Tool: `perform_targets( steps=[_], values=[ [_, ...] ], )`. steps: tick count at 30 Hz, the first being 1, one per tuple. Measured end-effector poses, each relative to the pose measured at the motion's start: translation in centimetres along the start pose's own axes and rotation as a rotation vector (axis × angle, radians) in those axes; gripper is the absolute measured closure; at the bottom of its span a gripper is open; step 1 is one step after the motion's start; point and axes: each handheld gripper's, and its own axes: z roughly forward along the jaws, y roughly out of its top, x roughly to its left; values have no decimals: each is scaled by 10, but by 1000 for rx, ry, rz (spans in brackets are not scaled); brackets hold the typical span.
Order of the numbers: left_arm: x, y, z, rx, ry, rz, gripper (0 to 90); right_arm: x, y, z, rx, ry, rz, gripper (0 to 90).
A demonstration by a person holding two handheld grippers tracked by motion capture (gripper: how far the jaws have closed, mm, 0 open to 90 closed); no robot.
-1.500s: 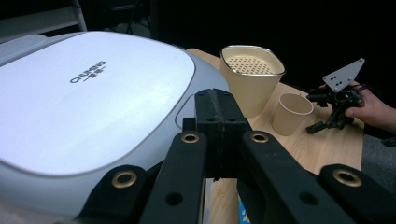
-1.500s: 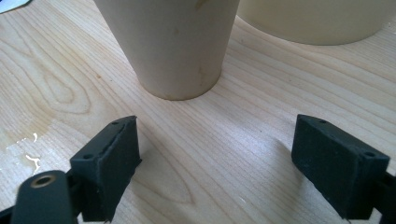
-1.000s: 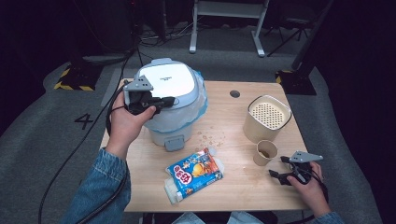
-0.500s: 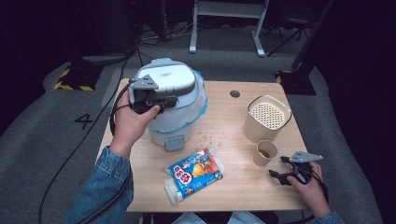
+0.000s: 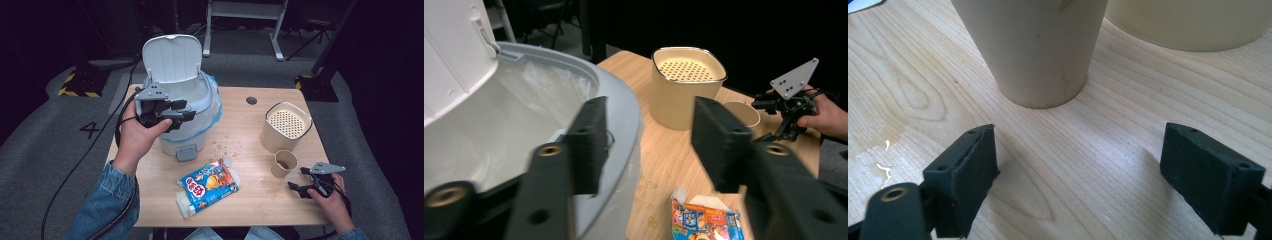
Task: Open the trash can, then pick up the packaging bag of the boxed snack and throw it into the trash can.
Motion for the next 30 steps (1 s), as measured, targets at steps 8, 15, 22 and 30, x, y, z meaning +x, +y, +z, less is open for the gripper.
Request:
perform_targets(
  steps=[8,15,22,30],
  values=[
    [-22,-22,5,45,-32,47,346,0,0,0,-1,-2,0,156],
    [-34,-46,24,84,-72,60,314,1,0,0,-2,-5,-1,159],
    [-37,-72,49,120,-99,38,287,1,0,0,-2,-5,-1,159],
    [-37,-107,86,144,-117,-4,166,1,0,0,-2,-5,-1,159]
  ],
)
